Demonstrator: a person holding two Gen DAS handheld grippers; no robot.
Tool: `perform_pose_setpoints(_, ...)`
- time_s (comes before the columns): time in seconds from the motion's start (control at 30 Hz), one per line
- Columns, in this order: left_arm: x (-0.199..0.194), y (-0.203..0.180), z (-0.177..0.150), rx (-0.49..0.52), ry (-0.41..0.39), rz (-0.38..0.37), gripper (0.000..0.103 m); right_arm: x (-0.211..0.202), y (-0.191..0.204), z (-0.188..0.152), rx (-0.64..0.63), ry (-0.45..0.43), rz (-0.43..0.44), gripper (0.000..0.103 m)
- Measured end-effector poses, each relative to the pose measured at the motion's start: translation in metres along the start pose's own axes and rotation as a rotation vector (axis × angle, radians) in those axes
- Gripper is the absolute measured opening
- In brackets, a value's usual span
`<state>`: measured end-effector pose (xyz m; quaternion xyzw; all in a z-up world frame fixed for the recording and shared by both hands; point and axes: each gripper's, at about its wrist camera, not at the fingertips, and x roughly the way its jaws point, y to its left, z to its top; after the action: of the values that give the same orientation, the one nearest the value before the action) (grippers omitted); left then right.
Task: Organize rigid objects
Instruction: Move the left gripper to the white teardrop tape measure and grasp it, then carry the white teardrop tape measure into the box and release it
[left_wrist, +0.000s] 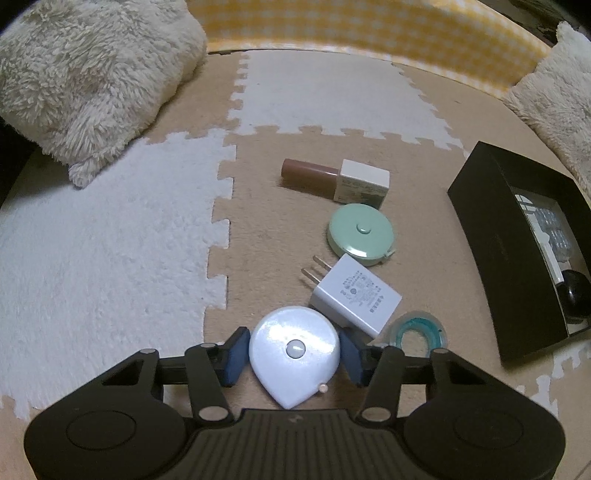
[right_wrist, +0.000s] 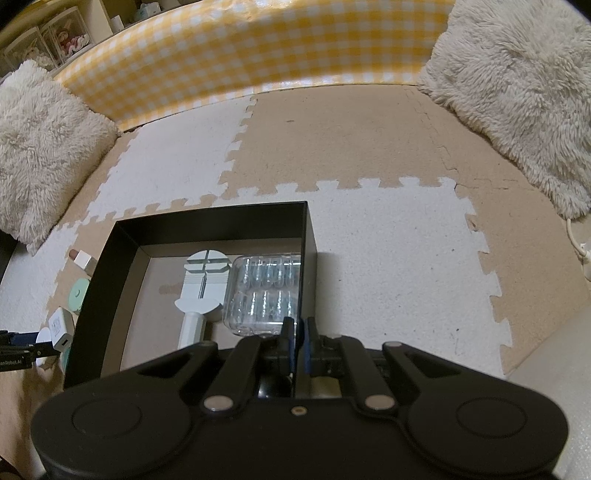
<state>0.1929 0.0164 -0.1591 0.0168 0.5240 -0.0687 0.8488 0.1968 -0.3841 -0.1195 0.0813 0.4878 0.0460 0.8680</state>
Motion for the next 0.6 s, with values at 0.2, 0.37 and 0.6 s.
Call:
perform_pose_setpoints(0.2, -0.002, 0.002, -0.001, -0.013, 0.0, -0.001, 0.053, 0.0, 0.0, 0.0, 0.0, 0.0, 0.0, 0.005)
perform_pose_setpoints(0.37, -0.02, 0.005, 0.002, -0.047, -0.051, -0.007, 0.053, 0.0, 0.001, 0.0, 0.001, 0.0, 0.0, 0.005)
perform_pose_setpoints(0.6, -0.058, -0.024, 0.009, -0.018, -0.174, -0.1, 0.053, 0.0, 0.0, 0.0, 0.0, 0.001, -0.001, 0.005)
